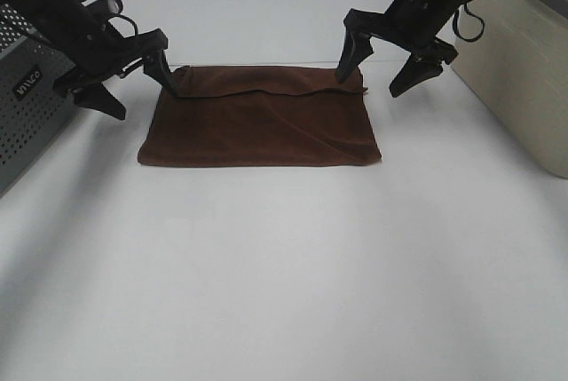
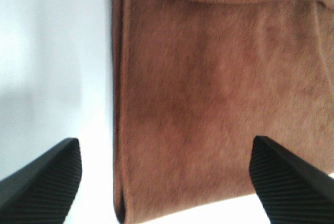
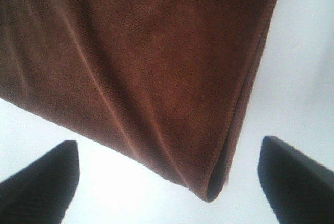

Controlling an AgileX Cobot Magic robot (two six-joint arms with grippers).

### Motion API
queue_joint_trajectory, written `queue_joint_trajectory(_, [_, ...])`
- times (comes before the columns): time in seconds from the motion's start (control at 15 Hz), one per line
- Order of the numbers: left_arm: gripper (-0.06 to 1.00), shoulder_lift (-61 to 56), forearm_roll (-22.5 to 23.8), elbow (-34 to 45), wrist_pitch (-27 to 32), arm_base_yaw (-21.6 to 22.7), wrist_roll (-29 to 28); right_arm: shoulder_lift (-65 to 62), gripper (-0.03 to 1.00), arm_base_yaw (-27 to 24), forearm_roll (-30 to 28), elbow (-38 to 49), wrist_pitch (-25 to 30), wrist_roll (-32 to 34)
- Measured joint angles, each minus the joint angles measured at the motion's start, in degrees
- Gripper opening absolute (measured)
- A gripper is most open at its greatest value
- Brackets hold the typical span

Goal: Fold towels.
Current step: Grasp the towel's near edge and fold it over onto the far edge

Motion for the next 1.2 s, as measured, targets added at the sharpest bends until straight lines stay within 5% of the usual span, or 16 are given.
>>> queue_joint_trajectory(0.27, [0.77,-10.5,0.5,19.3,-9.0,0.0,0.3,-3.4,0.87,0.0,1.3,11.5,-0.1,-0.4])
queue_joint_trajectory(0.4, [0.76,-12.5,0.6,25.0,-11.4,0.0,3.2,-7.4,0.87,0.0,3.7,20.7,-4.5,-1.5])
queue_joint_trajectory(1.2, [0.75,-7.5,-1.0,25.6,-22.3,-4.0,5.6,-5.0,0.87,0.0,3.8,24.8,-14.3,-6.4])
